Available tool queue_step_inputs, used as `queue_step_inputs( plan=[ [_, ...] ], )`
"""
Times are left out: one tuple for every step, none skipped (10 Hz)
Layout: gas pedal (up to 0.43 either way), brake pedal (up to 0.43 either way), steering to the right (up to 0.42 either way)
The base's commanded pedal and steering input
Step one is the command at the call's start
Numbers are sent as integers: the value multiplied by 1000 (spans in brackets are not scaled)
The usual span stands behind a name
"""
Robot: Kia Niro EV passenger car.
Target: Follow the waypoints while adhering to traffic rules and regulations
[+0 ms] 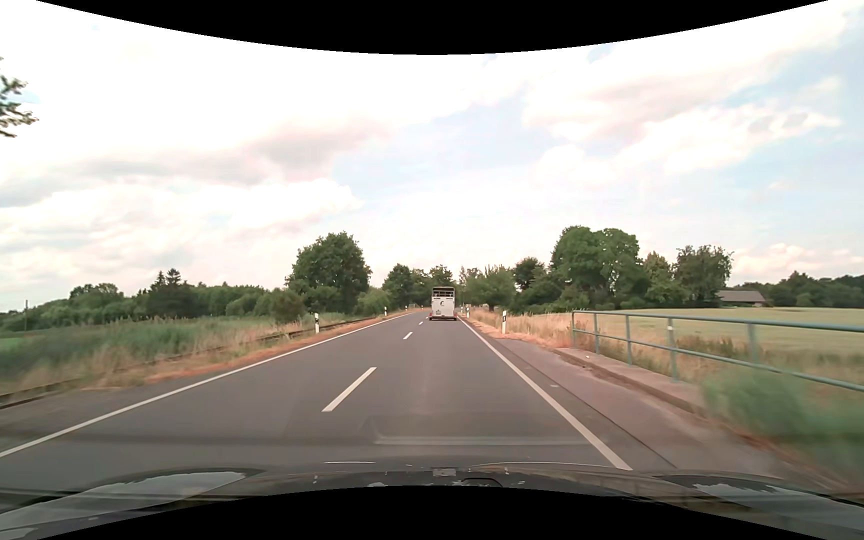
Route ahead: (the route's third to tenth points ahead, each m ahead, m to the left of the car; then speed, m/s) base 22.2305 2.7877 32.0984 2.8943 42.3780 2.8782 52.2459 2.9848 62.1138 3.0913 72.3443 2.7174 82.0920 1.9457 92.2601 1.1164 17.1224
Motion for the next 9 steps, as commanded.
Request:
queue_step_inputs(
  plan=[
    [169, 0, -2],
    [169, 0, -1],
    [169, 0, -1],
    [169, 0, -2],
    [157, 0, -1],
    [157, 0, -2],
    [157, 0, -1],
    [157, 0, -1],
    [157, 0, -2]
  ],
)
